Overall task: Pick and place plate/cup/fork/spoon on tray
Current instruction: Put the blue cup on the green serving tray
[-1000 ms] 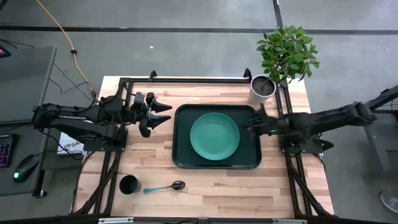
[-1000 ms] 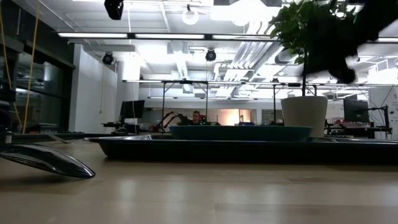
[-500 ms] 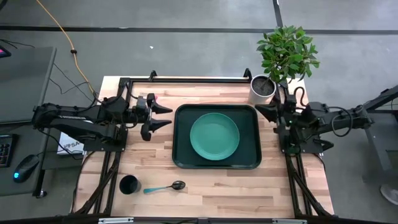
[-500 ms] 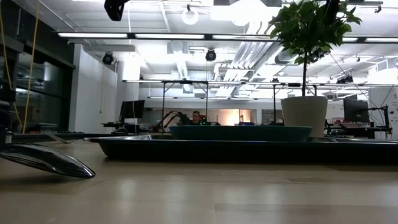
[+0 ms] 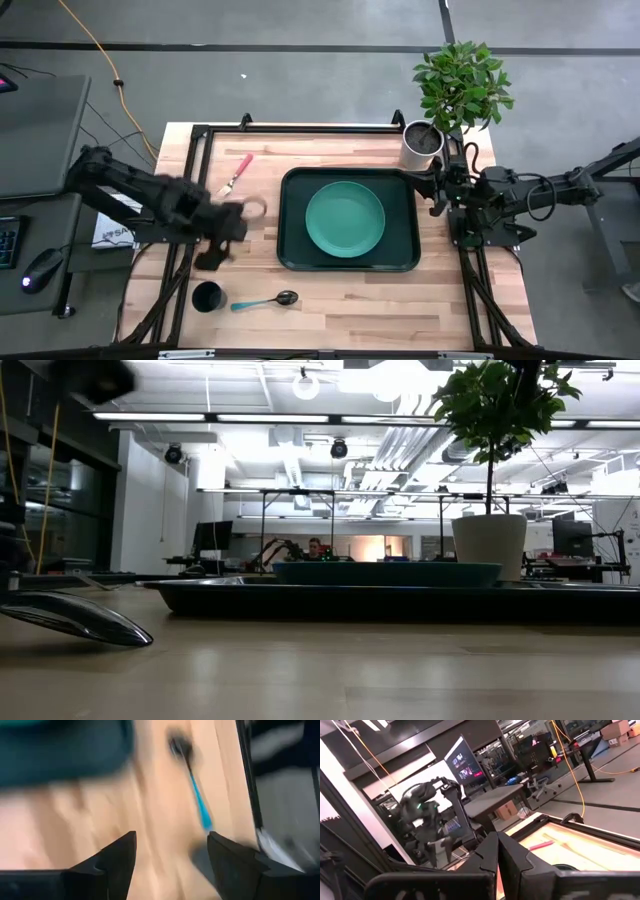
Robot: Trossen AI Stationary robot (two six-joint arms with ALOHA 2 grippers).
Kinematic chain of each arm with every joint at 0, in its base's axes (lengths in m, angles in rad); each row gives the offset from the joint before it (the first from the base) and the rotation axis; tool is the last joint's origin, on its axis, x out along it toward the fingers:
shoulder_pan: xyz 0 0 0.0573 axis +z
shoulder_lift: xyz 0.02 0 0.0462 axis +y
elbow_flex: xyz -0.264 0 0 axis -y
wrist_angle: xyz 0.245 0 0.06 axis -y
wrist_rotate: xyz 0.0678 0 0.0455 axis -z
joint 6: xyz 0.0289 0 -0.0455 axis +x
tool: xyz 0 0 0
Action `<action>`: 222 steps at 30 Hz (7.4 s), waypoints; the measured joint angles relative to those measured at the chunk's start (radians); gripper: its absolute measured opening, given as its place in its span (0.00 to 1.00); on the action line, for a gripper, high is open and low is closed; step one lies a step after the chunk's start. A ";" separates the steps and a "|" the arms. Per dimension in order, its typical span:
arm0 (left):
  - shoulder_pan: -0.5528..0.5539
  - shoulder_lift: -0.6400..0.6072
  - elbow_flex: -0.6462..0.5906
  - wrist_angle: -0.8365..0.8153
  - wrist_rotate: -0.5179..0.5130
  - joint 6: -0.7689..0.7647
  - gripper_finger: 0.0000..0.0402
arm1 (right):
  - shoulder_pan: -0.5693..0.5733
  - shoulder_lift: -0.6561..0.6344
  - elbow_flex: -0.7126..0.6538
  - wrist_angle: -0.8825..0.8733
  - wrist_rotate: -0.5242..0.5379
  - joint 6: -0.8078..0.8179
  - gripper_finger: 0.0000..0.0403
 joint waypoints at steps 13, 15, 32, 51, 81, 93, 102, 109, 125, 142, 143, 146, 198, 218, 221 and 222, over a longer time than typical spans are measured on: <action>-0.462 0.100 -0.138 0.052 -0.092 -0.419 0.57 | 0.000 0.002 0.000 -0.037 0.000 0.000 0.00; -0.477 0.120 -0.149 0.052 -0.123 -0.442 0.57 | 0.000 0.002 0.000 -0.045 0.000 0.000 0.00; -0.443 0.234 -0.202 0.155 -0.042 -0.480 0.03 | 0.000 0.001 0.000 -0.074 -0.004 0.019 0.00; 0.236 0.233 0.311 0.274 -0.254 0.037 0.00 | 0.000 0.002 -0.002 0.070 -0.004 0.009 0.00; 0.538 0.996 0.724 0.855 -0.272 0.306 0.00 | 0.001 0.028 -0.002 0.372 -0.025 -0.251 0.00; 0.569 1.134 0.723 0.875 -0.275 0.126 0.00 | 0.001 0.103 -0.002 0.370 -0.013 -0.192 0.00; 0.588 1.060 0.725 0.839 -0.267 0.149 0.00 | 0.005 0.080 -0.002 -0.008 0.177 0.089 0.00; 0.630 1.045 0.724 0.768 -0.151 0.093 0.00 | 0.003 0.059 -0.002 -0.200 0.011 0.177 0.00; 0.654 1.020 0.724 0.746 0.020 -0.005 0.00 | -0.044 0.231 0.407 -0.952 0.011 0.197 0.41; 0.595 1.020 0.724 0.754 -0.263 -0.067 0.00 | -0.044 0.251 0.340 -1.087 0.114 0.683 0.71; 0.596 1.020 0.724 0.752 -0.264 -0.067 0.00 | -0.045 0.252 0.338 -1.072 0.105 0.686 0.71; 0.595 1.021 0.724 0.752 -0.300 -0.062 0.00 | -0.054 0.269 0.324 -1.045 0.103 0.759 0.71; 0.537 1.068 0.722 0.843 -0.410 0.014 0.22 | -0.235 0.662 0.306 -0.873 0.073 0.856 0.01; 0.674 0.588 0.394 0.801 -0.122 0.090 0.25 | 0.035 0.121 0.090 -1.074 0.064 1.110 0.27; 0.678 0.456 0.164 1.033 -0.130 -0.001 0.25 | 0.080 0.035 -0.054 -0.820 0.128 1.171 0.38; 0.674 0.415 0.101 1.118 -0.122 -0.026 0.25 | 0.086 0.024 -0.098 -0.734 0.144 1.190 0.41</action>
